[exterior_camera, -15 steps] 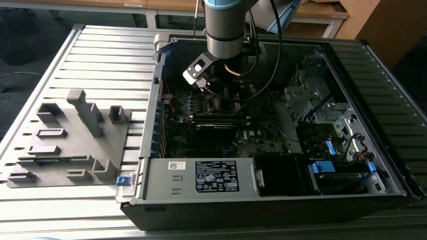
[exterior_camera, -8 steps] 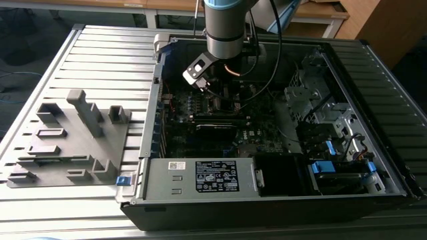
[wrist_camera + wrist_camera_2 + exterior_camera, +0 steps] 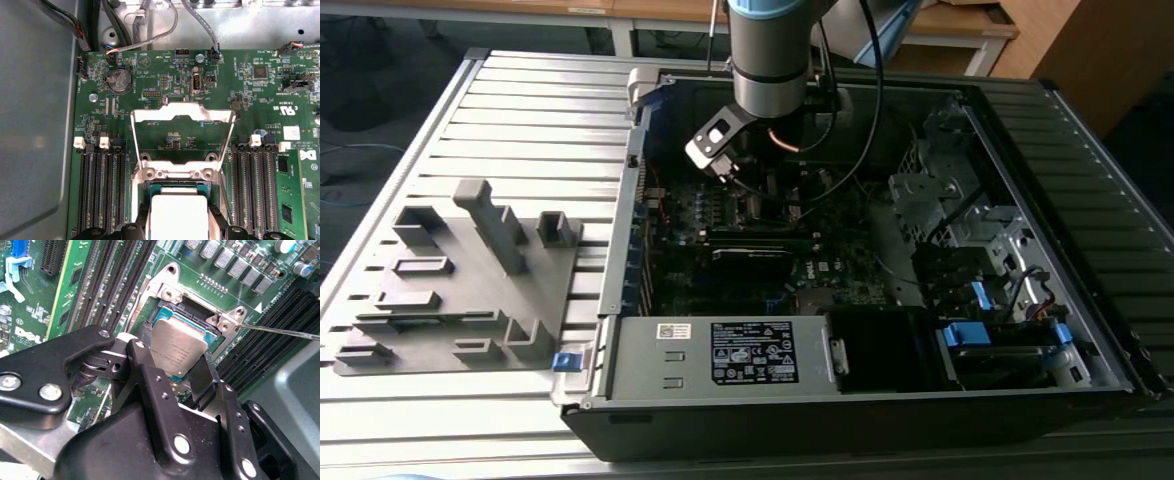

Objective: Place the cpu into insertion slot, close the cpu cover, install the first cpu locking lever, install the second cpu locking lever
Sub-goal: 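Place the cpu into insertion slot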

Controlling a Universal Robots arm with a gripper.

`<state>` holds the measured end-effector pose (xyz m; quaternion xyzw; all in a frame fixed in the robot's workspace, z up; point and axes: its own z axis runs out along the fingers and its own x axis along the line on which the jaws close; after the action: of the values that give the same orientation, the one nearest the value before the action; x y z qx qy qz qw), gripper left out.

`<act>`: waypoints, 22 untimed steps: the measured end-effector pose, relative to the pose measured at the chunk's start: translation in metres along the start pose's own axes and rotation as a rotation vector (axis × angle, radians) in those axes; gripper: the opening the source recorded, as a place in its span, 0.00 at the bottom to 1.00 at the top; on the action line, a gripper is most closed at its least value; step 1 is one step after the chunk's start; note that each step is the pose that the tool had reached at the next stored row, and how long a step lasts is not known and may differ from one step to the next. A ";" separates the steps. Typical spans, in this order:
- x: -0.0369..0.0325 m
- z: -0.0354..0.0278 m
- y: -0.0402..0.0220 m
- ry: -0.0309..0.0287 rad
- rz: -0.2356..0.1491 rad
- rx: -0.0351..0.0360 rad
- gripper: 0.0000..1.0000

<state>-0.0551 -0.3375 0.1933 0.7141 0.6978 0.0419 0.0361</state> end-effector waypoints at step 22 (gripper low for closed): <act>0.0000 0.0021 -0.0004 0.0000 0.000 -0.0003 0.54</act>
<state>-0.0553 -0.3375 0.1912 0.7141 0.6978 0.0420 0.0363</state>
